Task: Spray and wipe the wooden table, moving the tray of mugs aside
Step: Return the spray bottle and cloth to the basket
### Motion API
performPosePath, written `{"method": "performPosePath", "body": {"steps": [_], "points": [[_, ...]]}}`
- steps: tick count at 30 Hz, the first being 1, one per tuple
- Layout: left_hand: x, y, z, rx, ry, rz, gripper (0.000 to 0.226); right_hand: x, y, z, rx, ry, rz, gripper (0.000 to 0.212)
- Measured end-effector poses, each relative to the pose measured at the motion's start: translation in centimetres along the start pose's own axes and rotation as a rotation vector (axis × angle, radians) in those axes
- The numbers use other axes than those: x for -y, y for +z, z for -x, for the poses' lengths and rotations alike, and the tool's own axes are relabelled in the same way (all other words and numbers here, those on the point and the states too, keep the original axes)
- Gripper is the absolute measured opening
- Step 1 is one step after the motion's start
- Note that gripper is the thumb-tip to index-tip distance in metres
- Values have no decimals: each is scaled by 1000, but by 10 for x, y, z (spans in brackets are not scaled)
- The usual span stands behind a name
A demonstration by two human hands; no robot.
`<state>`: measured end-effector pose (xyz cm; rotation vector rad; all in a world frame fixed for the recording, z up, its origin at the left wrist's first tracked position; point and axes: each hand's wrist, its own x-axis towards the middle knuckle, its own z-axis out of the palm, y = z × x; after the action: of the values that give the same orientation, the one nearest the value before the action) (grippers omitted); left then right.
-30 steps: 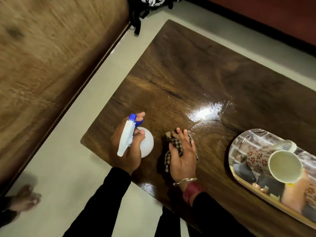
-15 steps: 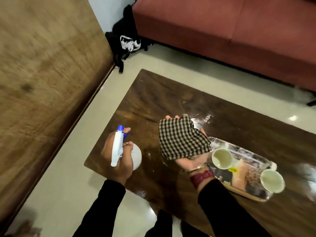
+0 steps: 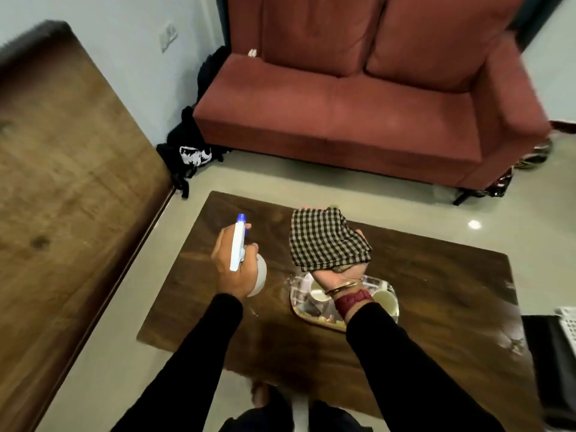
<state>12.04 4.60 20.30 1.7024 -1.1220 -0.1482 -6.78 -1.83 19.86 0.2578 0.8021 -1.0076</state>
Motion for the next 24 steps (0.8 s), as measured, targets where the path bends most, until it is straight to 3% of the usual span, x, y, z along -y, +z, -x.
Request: {"method": "performPosePath", "body": {"steps": [5, 10, 14, 18, 24], "points": [[-52, 13, -1, 59, -64, 101, 41, 42, -2, 44, 151, -95, -44, 60], [-89, 32, 0, 156, -54, 186, 25, 71, -17, 83, 184, -240, -46, 57], [-122, 57, 10, 279, 90, 226, 30, 95, -39, 110, 235, -308, -125, 61], [-159, 95, 33, 383, 187, 279, 31, 130, -73, 142, 143, -435, -198, 56], [-233, 166, 98, 516, 305, 331, 33, 201, -136, 199, -24, -486, -331, 62]]}}
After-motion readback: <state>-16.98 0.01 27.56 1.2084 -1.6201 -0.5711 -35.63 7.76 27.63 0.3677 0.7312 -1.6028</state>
